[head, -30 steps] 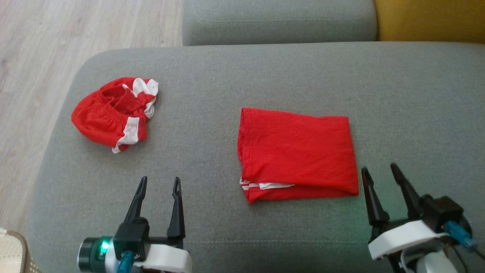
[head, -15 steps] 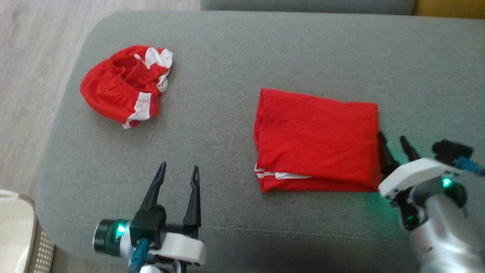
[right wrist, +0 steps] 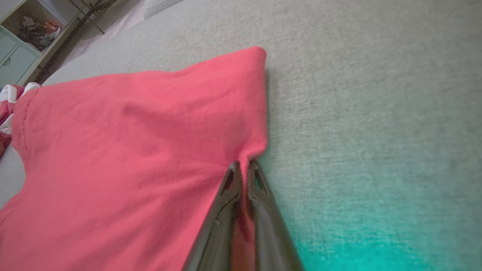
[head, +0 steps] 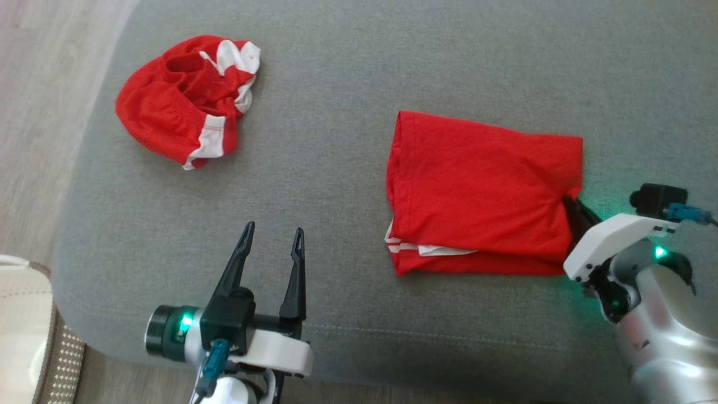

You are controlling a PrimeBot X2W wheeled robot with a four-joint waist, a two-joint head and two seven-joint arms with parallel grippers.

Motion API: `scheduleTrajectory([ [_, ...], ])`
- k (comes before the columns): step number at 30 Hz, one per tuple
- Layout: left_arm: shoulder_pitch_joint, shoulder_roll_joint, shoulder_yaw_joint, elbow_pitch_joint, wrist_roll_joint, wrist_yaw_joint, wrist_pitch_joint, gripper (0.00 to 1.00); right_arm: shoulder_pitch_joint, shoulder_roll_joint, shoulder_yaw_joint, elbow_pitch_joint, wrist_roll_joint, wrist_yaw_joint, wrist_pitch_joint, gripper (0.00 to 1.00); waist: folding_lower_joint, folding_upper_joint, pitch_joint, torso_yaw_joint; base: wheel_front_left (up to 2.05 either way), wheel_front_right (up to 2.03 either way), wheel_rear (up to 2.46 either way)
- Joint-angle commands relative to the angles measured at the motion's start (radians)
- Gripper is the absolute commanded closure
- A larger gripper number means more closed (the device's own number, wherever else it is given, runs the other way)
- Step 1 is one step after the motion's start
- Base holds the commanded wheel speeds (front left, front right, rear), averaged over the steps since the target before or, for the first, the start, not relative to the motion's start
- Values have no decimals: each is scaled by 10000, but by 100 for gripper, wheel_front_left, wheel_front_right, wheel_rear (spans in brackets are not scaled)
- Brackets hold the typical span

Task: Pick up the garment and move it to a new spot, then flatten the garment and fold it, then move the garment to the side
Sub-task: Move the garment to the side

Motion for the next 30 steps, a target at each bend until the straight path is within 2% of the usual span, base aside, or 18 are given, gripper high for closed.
scheduleTrajectory([
  [1, -376, -71, 218, -365, -1, 93, -122, 0, -294, -306, 158, -118, -74, -21, -224, 100, 0, 0, 140, -140, 0, 0, 0],
  [6, -559, -72, 159, -466, 80, 46, -122, 0, -1030, -1141, -27, -68, -600, -21, -618, 100, 0, 0, 545, -594, 0, 0, 0],
  [16, -1331, -61, 96, -943, 182, -134, -122, 0, -2820, -3062, -635, -257, -1954, -21, -592, 100, 0, 0, 1986, -1928, 0, 0, 0],
  [24, -1901, -51, -242, -1291, 526, -207, -122, 0, -3472, -3794, -1781, -729, -3133, -21, -512, 100, 0, 0, 2744, -2500, 0, 0, 0],
  [30, -2124, 23, -316, -1281, 618, -104, -122, 0, -3674, -3819, -2388, -1395, -3929, -21, -128, 100, 0, 0, 3016, -2803, 0, 0, 0],
])
